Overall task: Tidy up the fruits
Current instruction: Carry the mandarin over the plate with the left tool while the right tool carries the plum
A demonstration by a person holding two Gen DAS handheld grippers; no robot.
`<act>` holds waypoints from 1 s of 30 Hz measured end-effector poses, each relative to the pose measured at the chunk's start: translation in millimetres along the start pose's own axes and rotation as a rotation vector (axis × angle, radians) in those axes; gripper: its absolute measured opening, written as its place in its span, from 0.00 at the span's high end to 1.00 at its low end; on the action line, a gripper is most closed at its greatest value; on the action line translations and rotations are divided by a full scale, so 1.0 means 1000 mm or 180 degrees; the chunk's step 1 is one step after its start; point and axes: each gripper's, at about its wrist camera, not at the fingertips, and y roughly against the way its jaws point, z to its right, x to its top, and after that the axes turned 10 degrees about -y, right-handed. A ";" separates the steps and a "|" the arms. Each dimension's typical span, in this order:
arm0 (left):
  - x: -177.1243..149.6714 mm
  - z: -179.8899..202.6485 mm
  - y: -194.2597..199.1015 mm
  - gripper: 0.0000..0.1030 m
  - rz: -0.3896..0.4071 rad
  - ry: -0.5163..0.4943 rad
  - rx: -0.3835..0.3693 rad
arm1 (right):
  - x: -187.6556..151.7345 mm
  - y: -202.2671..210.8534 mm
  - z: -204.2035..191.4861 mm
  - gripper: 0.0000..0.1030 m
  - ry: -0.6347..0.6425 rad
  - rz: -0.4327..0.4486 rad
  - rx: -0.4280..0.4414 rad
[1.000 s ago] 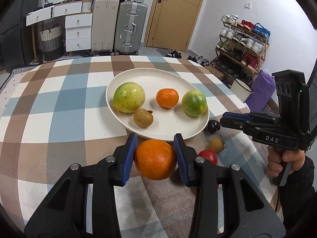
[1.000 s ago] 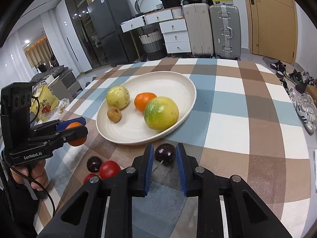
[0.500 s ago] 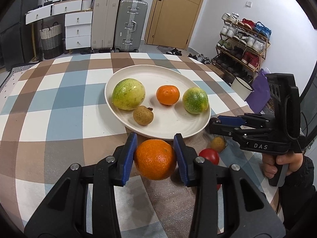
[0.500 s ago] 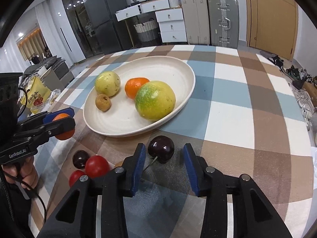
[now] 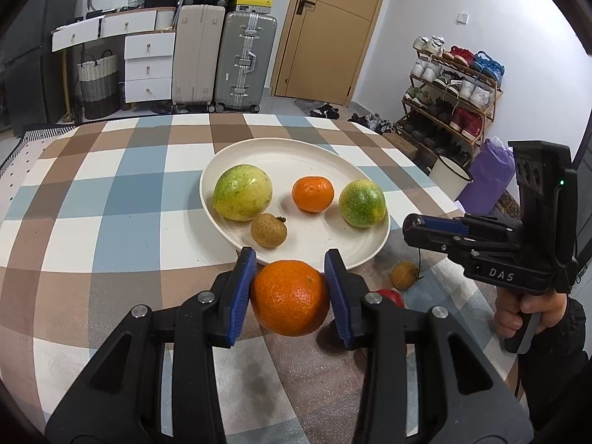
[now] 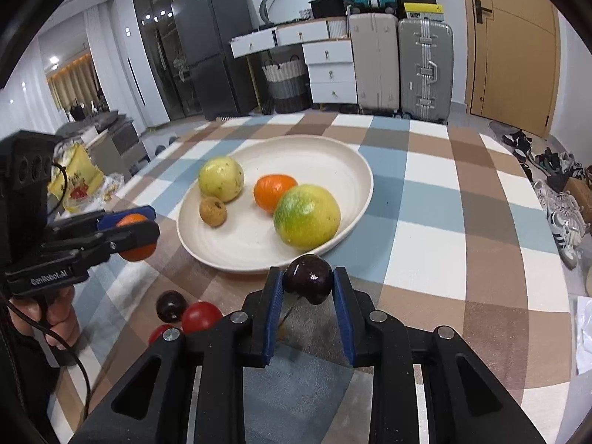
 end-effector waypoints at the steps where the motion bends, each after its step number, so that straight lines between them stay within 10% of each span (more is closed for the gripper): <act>1: 0.000 0.000 0.000 0.65 0.0012 0.0000 0.0008 | 0.001 0.002 0.000 0.73 -0.0008 0.0038 0.0012; 30: 0.040 0.016 -0.028 0.65 0.0132 -0.0202 0.0132 | 0.048 0.018 -0.005 0.73 -0.0227 0.0285 0.0177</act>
